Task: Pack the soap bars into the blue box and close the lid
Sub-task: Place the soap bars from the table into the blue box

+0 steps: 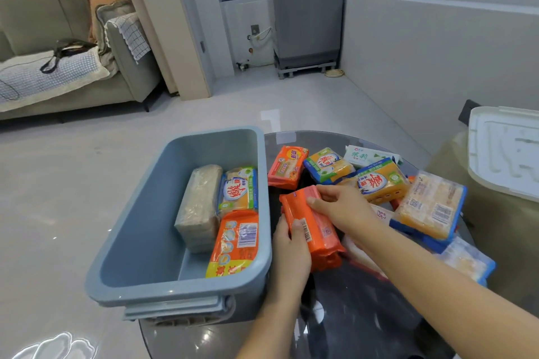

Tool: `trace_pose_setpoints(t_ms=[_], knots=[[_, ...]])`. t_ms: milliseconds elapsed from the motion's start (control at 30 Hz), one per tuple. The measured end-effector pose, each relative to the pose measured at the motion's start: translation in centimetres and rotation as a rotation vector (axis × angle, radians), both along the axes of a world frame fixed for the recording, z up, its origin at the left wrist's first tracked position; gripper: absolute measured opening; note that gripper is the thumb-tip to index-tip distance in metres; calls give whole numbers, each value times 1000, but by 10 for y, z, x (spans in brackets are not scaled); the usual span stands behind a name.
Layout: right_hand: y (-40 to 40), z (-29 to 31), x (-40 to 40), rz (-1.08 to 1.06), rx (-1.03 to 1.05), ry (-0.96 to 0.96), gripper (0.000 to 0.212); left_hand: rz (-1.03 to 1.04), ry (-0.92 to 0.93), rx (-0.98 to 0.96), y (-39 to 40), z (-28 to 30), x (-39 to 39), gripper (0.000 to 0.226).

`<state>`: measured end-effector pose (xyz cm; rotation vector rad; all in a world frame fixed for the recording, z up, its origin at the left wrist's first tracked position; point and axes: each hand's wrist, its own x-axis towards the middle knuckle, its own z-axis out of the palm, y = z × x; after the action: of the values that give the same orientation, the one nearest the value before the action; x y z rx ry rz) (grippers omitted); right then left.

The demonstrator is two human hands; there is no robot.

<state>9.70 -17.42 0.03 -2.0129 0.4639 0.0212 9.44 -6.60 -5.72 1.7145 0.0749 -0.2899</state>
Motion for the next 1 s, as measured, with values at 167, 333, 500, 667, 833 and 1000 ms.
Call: trace_pose_setpoints(t_ms=[167, 333, 500, 667, 833, 1000], knots=[[-11, 10, -4, 218, -260, 193, 32, 11, 56, -2, -3, 11, 0, 42], [-10, 7, -5, 296, -317, 273, 32, 53, 138, -2, -8, 17, -3, 44], [-13, 8, -14, 206, -124, 228, 26, 33, 111, -11, -8, 33, -6, 44], [-26, 19, -27, 136, -27, 110, 22, 12, 34, -41, -13, 48, -16, 42], [-44, 49, -43, 83, 97, -39, 24, -26, -39, -129, -23, 74, -35, 44], [-44, 83, -59, 126, 182, -157, 14, -39, -175, -104, -19, 112, -46, 50]])
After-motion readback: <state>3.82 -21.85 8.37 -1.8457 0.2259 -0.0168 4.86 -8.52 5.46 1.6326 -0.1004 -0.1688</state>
